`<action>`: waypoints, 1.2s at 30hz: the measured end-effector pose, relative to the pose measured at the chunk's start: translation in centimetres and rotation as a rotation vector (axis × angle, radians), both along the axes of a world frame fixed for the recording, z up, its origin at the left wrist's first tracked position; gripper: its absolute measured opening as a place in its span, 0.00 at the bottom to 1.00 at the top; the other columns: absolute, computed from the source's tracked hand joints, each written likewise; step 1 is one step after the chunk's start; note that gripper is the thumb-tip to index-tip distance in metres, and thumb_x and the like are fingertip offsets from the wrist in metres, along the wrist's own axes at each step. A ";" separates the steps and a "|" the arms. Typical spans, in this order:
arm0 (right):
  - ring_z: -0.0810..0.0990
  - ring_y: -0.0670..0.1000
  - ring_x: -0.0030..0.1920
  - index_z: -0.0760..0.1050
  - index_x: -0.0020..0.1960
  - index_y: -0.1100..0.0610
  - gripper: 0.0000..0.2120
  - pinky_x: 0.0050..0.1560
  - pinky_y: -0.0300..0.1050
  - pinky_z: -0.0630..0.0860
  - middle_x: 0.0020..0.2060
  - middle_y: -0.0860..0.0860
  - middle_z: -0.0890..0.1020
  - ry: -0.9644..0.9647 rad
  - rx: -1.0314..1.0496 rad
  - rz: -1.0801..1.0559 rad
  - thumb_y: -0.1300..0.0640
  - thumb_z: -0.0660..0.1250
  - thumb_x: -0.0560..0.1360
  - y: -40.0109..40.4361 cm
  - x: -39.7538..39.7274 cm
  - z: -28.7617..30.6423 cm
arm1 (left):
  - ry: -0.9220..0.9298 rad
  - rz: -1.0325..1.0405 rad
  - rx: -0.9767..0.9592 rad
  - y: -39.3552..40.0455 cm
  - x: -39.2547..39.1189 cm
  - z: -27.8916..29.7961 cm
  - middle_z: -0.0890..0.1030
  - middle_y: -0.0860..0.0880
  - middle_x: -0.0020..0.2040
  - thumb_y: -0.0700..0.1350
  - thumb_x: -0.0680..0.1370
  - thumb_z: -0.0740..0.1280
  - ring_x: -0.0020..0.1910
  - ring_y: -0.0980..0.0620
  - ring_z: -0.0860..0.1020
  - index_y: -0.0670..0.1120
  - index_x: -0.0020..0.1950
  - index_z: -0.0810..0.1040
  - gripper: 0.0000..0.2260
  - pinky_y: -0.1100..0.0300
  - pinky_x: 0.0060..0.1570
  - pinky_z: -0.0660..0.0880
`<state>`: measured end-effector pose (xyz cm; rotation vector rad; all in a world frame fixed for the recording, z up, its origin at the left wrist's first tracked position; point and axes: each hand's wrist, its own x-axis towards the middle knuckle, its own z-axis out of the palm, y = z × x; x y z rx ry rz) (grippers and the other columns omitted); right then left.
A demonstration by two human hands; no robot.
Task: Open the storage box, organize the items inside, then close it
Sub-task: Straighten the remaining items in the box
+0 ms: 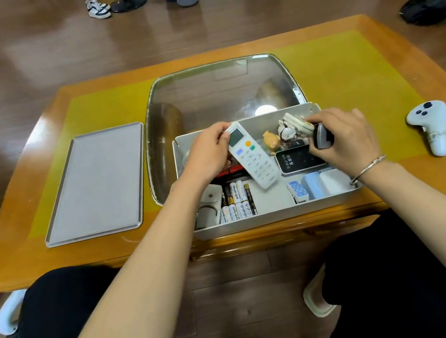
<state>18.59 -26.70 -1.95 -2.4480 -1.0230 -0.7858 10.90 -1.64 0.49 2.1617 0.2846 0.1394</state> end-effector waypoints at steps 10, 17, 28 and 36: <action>0.77 0.55 0.43 0.78 0.53 0.57 0.13 0.39 0.45 0.61 0.46 0.52 0.82 -0.078 0.018 -0.030 0.59 0.68 0.68 0.2 -0.8 -1.5 | 0.164 -0.109 0.103 -4.1 0.9 -2.3 0.80 0.41 0.50 0.43 0.82 0.59 0.42 0.43 0.81 0.45 0.55 0.74 0.06 0.51 0.37 0.80; 0.72 0.53 0.44 0.78 0.53 0.56 0.14 0.40 0.45 0.61 0.46 0.52 0.82 -0.095 0.051 -0.047 0.60 0.69 0.67 0.4 -0.7 -2.5 | 0.180 -0.145 0.373 -5.8 1.1 -3.9 0.73 0.40 0.62 0.42 0.81 0.61 0.58 0.41 0.75 0.42 0.64 0.72 0.12 0.49 0.58 0.72; 0.74 0.55 0.45 0.78 0.53 0.56 0.15 0.41 0.44 0.61 0.46 0.52 0.82 -0.083 0.058 -0.063 0.60 0.70 0.66 0.4 -1.1 -2.5 | 0.482 -0.422 0.473 -8.1 -2.6 -3.9 0.56 0.46 0.77 0.72 0.75 0.47 0.74 0.41 0.58 0.51 0.75 0.65 0.36 0.44 0.68 0.60; 0.77 0.56 0.44 0.79 0.51 0.57 0.16 0.41 0.45 0.62 0.45 0.52 0.82 -0.070 0.045 -0.082 0.61 0.71 0.64 0.6 -1.4 -2.1 | 0.586 -0.493 0.541 -8.9 -3.0 -4.4 0.50 0.42 0.79 0.78 0.70 0.45 0.76 0.39 0.52 0.55 0.77 0.59 0.42 0.42 0.70 0.56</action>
